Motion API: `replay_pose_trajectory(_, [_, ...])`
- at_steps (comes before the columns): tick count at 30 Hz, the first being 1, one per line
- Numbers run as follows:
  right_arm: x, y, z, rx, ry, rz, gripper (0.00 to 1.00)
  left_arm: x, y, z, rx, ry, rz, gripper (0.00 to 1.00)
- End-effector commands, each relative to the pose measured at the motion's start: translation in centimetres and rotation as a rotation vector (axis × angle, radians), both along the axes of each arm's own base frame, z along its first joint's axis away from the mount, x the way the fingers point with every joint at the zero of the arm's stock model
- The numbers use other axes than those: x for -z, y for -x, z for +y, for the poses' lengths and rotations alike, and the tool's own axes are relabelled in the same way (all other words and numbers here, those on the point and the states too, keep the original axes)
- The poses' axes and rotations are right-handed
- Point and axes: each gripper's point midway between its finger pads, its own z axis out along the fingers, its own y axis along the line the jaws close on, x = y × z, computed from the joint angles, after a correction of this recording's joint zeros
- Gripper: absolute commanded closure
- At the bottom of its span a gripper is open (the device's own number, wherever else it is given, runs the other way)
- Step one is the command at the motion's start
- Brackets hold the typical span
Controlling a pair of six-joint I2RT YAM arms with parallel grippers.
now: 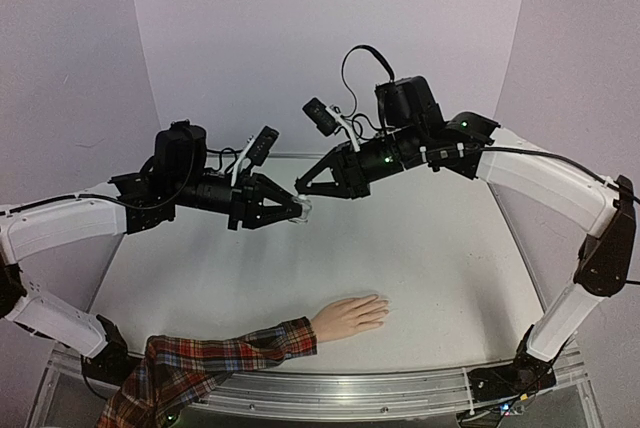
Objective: Paint the nails
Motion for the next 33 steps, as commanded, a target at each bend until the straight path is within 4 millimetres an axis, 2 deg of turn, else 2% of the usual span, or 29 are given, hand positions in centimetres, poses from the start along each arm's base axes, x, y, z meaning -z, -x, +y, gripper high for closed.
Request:
replay_pose_trajectory(1, [3.8, 2.0, 1.2, -0.055, 0.089, 0.050, 1.00, -6.3, -3.5, -0.3, -0.128, 0.090, -0.134, 1.00])
replay_pose_trajectory(4, [5.2, 1.2, 1.9, -0.006, 0.126, 0.091, 1.00, -6.5, -6.0, -0.2, -0.256, 0.066, -0.201, 1.00])
replay_pose_trajectory(8, [7.0, -2.1, 2.8, 0.181, 0.192, 0.135, 1.00, -6.7, -9.9, 1.5, -0.511, 0.077, -0.336, 1.00])
replay_pose_trajectory(11, [8.1, -5.6, 3.3, 0.424, 0.235, 0.156, 1.00, -6.4, -12.2, 2.9, -0.695, 0.097, -0.486, 1.00])
replay_pose_trajectory(13, [8.4, -8.0, 3.6, 0.623, 0.244, 0.176, 1.00, -6.5, -13.0, 3.2, -0.790, 0.137, -0.590, 1.00])
replay_pose_trajectory(15, [9.0, -10.1, 2.8, 0.836, 0.263, 0.193, 1.00, -5.5, -14.7, 2.9, -0.870, 0.108, -0.638, 1.00])
replay_pose_trajectory(17, [9.3, -11.1, 2.7, 0.944, 0.312, 0.168, 1.00, -5.2, -16.3, 2.8, -0.939, 0.089, -0.649, 1.00])
replay_pose_trajectory(19, [9.0, -11.7, 2.7, 1.025, 0.328, 0.137, 1.00, -4.5, -17.1, 2.1, -0.949, 0.068, -0.647, 1.00])
replay_pose_trajectory(24, [8.1, -12.0, 2.6, 1.064, 0.320, 0.103, 1.00, -3.6, -16.7, 1.1, -0.918, 0.079, -0.593, 1.00])
replay_pose_trajectory(26, [7.6, -12.0, 2.3, 1.061, 0.315, 0.095, 0.92, -3.0, -16.3, 1.1, -0.902, 0.076, -0.566, 1.00])
replay_pose_trajectory(29, [6.1, -11.8, 1.7, 1.031, 0.293, 0.105, 0.71, -1.7, -15.5, 1.2, -0.875, 0.066, -0.496, 1.00])
replay_pose_trajectory(33, [3.4, -11.2, -0.2, 0.968, 0.261, 0.087, 0.43, 1.0, -14.4, 1.7, -0.834, 0.006, -0.410, 1.00])
